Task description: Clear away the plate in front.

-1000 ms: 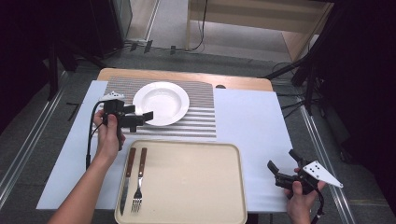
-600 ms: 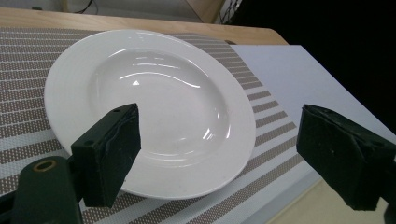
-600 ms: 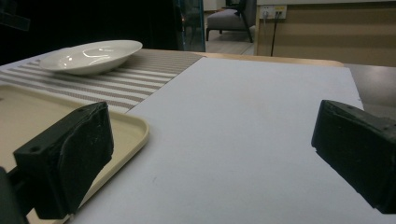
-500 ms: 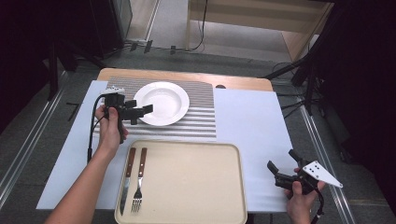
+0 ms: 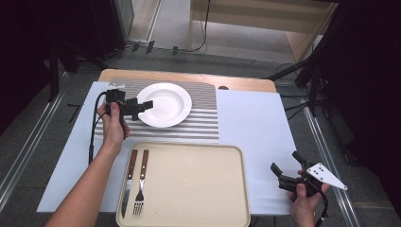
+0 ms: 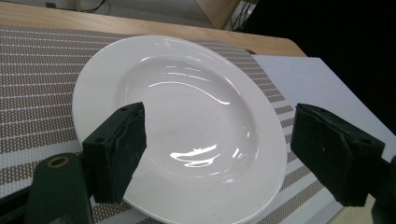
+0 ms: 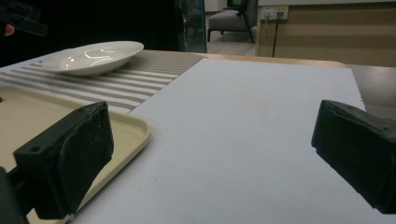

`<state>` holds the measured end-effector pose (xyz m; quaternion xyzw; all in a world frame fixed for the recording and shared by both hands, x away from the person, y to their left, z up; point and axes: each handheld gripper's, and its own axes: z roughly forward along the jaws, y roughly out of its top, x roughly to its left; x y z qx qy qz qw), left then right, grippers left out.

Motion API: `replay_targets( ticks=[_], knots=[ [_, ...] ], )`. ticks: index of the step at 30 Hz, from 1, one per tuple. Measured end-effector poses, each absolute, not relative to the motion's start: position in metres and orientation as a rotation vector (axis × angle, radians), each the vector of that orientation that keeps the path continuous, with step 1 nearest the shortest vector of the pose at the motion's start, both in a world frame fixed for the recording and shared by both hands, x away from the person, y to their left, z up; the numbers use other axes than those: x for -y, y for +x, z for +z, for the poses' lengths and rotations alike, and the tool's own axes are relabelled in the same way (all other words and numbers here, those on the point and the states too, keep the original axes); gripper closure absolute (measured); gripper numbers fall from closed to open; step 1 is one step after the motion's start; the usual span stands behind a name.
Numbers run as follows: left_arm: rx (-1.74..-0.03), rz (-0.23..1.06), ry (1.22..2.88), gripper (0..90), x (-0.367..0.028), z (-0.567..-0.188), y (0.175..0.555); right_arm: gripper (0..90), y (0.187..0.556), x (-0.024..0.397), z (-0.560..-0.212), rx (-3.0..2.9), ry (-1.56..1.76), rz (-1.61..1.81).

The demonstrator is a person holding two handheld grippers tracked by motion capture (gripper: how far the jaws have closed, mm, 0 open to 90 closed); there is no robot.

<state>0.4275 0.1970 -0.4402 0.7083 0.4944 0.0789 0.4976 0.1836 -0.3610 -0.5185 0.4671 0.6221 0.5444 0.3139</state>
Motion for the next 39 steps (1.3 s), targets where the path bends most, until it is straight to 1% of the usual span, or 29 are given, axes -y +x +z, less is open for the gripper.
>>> replay_targets(
  ticks=[5, 8, 13, 15, 16, 17, 18, 20, 21, 22, 25, 29, 32, 34, 35, 38, 39],
  knots=[
    [-1.192, 0.209, 1.73, 17.2, -0.198, -0.442, 0.433, 0.0, 0.183, 0.36, -0.518, -1.648, 1.22, 1.437],
    [-1.202, 0.231, 1.742, 14.8, -0.198, -0.445, 0.437, 0.0, 0.183, 0.359, -0.518, -1.658, 1.215, 1.432],
    [-1.219, 0.216, 1.746, 12.5, -0.201, -0.45, 0.447, 0.0, 0.183, 0.358, -0.518, -1.663, 1.213, 1.432],
    [-1.248, 0.24, 1.744, 12.4, -0.202, -0.452, 0.45, 0.0, 0.183, 0.359, -0.518, -1.662, 1.214, 1.433],
    [-1.23, 0.225, 1.742, 12.3, -0.204, -0.453, 0.451, 0.0, 0.183, 0.359, -0.518, -1.661, 1.214, 1.434],
    [-1.229, 0.225, 1.737, 11.3, -0.204, -0.454, 0.452, 0.0, 0.183, 0.359, -0.518, -1.661, 1.213, 1.436],
    [-1.226, 0.227, 1.74, 7.3, -0.204, -0.454, 0.453, 0.0, 0.183, 0.359, -0.518, -1.662, 1.213, 1.438],
    [-1.21, 0.207, 1.765, 3.6, -0.204, -0.455, 0.457, 0.0, 0.183, 0.359, -0.518, -1.664, 1.212, 1.439],
    [-1.23, 0.233, 1.778, 0.7, -0.203, -0.456, 0.458, 0.0, 0.183, 0.359, -0.518, -1.663, 1.211, 1.439],
    [-1.243, 0.257, 1.782, 0.0, -0.203, -0.456, 0.459, 0.0, 0.183, 0.359, -0.518, -1.664, 1.21, 1.44],
    [-1.259, 0.236, 1.781, 0.0, -0.205, -0.459, 0.464, 0.0, 0.183, 0.359, -0.518, -1.664, 1.211, 1.443],
    [-1.245, 0.154, 1.771, 0.0, -0.21, -0.466, 0.471, 0.0, 0.183, 0.359, -0.518, -1.665, 1.211, 1.443],
    [-1.276, 0.143, 1.743, 0.5, -0.214, -0.471, 0.474, 0.0, 0.183, 0.359, -0.518, -1.666, 1.21, 1.443],
    [-1.303, 0.136, 1.732, 2.1, -0.215, -0.473, 0.477, 0.0, 0.183, 0.359, -0.518, -1.665, 1.213, 1.442],
    [-1.314, 0.138, 1.732, 4.9, -0.216, -0.474, 0.478, 0.0, 0.183, 0.359, -0.518, -1.666, 1.212, 1.44],
    [-1.372, 0.102, 1.719, 6.6, -0.219, -0.48, 0.483, 0.0, 0.183, 0.359, -0.518, -1.666, 1.21, 1.439],
    [-1.39, 0.101, 1.711, 9.4, -0.22, -0.481, 0.484, 0.0, 0.183, 0.359, -0.518, -1.666, 1.21, 1.44]
  ],
)
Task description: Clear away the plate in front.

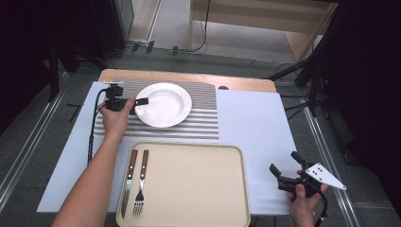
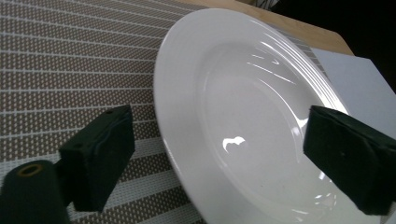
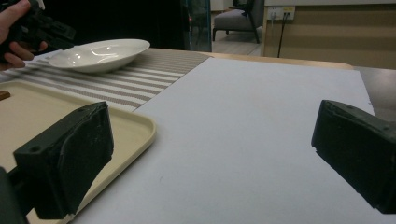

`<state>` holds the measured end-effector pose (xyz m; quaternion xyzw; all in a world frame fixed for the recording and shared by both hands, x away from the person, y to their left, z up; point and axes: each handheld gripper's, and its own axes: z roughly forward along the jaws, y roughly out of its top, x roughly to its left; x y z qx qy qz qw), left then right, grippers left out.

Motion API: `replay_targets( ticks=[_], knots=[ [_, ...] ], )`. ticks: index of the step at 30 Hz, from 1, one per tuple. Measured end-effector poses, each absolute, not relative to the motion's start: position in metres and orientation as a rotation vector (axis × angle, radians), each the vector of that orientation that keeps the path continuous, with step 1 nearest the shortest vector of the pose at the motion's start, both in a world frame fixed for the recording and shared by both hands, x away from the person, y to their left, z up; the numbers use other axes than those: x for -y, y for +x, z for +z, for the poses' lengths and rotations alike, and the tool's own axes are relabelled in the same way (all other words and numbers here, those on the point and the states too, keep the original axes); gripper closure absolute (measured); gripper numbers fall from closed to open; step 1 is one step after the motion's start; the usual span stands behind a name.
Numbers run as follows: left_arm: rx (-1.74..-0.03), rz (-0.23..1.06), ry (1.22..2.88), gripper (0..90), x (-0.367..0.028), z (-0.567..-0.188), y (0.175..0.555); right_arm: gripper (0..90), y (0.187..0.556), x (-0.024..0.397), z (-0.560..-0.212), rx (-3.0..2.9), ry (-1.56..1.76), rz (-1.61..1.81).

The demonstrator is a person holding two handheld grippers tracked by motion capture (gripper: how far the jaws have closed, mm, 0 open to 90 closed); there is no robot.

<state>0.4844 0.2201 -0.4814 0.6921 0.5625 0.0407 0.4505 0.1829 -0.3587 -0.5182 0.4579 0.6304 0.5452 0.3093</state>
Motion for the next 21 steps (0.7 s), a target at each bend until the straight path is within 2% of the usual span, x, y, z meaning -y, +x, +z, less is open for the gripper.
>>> replay_targets(
  ticks=[9, 18, 21],
  knots=[
    [-1.438, 0.056, 1.716, 17.2, -0.218, -0.491, 0.489, 0.0, 0.183, 0.358, -0.518, -1.669, 1.211, 1.437],
    [-1.451, 0.031, 1.712, 30.9, -0.207, -0.496, 0.491, 0.0, 0.183, 0.358, -0.518, -1.669, 1.209, 1.436],
    [-1.475, 0.039, 1.708, 39.3, -0.206, -0.498, 0.492, 0.0, 0.183, 0.358, -0.518, -1.668, 1.211, 1.435]
  ],
)
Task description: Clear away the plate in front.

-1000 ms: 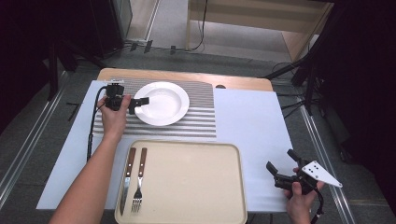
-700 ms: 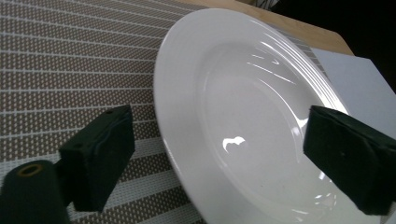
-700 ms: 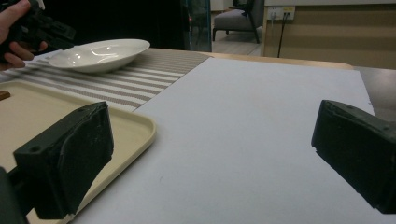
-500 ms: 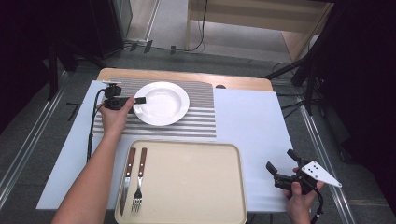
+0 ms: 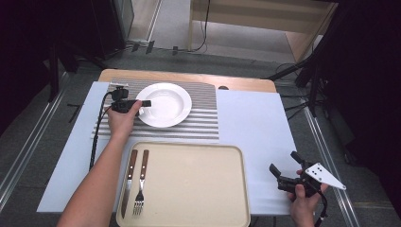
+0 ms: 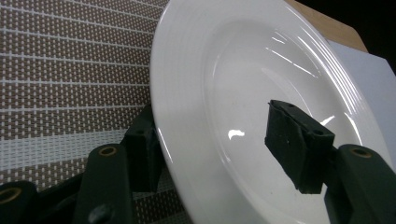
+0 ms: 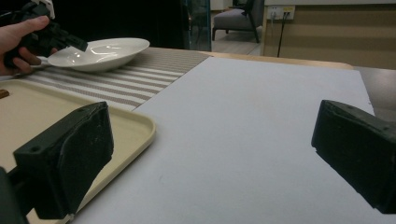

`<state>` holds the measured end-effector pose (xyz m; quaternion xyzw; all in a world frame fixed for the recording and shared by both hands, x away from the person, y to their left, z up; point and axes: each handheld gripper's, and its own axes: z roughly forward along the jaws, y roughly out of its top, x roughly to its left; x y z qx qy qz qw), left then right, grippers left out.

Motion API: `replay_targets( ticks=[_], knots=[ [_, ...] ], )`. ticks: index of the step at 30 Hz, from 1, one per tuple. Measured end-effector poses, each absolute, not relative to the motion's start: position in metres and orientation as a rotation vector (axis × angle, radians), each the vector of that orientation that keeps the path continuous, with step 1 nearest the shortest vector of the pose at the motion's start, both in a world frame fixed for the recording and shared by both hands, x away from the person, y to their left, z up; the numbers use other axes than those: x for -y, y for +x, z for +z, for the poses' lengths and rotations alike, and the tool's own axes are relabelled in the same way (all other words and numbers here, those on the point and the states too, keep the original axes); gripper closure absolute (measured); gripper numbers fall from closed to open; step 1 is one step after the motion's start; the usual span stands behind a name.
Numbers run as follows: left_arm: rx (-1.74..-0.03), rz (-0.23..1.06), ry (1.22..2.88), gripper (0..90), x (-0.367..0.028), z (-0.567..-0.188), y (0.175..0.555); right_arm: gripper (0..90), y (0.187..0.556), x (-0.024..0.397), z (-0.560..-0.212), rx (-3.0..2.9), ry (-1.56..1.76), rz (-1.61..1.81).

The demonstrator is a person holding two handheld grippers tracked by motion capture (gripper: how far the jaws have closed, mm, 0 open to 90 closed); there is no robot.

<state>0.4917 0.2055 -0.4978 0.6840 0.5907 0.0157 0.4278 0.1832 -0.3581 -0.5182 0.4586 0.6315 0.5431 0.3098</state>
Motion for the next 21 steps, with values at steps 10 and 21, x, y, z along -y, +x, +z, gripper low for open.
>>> replay_targets(
  ticks=[10, 21],
  knots=[
    [-1.541, 0.041, 1.684, 50.2, -0.2041, -0.4993, 0.4929, 0.0, 0.1835, 0.3579, -0.5185, -1.666, 1.213, 1.431],
    [-1.602, 0.146, 1.733, 61.3, -0.1971, -0.4954, 0.49, 0.0, 0.1842, 0.3581, -0.5187, -1.66, 1.223, 1.43]
  ],
)
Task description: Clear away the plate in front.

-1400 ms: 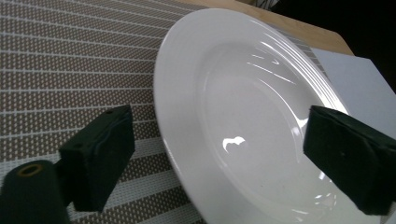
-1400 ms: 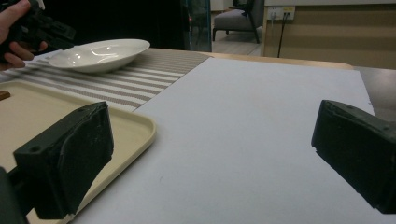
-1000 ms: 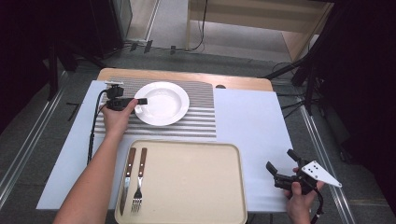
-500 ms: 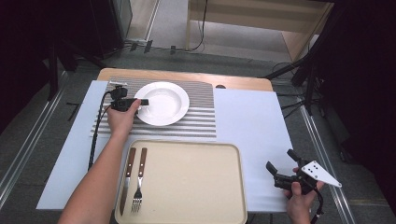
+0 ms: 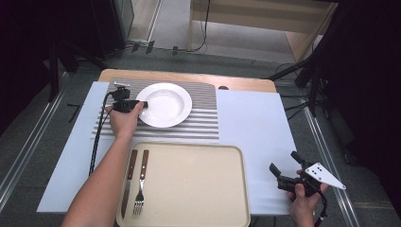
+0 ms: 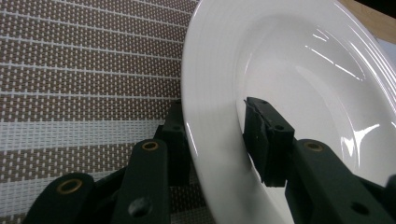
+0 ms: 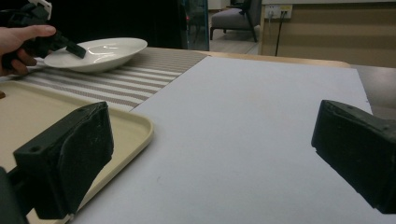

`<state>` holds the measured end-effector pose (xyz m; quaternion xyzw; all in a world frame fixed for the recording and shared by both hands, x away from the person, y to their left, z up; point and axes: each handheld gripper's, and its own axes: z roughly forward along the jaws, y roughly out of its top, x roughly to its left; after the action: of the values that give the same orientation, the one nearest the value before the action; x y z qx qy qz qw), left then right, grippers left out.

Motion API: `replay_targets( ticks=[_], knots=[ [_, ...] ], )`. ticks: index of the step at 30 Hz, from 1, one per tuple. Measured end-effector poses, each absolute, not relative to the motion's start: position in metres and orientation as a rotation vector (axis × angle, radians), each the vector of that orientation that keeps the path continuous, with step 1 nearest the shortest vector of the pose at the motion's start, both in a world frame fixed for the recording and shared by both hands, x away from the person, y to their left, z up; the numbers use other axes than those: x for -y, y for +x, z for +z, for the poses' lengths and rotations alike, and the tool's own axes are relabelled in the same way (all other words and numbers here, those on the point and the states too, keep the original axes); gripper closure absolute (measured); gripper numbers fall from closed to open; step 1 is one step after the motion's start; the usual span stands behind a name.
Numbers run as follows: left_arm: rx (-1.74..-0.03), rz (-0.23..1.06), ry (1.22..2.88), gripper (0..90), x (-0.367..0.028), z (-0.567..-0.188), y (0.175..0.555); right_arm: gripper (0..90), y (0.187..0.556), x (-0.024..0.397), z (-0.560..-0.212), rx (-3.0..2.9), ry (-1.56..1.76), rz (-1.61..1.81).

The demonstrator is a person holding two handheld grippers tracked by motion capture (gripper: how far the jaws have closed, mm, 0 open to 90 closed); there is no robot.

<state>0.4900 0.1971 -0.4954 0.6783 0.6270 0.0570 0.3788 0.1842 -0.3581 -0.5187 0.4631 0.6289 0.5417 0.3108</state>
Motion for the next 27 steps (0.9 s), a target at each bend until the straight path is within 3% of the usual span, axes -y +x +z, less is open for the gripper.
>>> replay_targets(
  ticks=[27],
  knots=[
    [-1.611, 0.052, 1.696, 65.4, -0.2029, -0.4967, 0.4876, 0.0, 0.1853, 0.3574, -0.5188, -1.664, 1.222, 1.426]
  ],
)
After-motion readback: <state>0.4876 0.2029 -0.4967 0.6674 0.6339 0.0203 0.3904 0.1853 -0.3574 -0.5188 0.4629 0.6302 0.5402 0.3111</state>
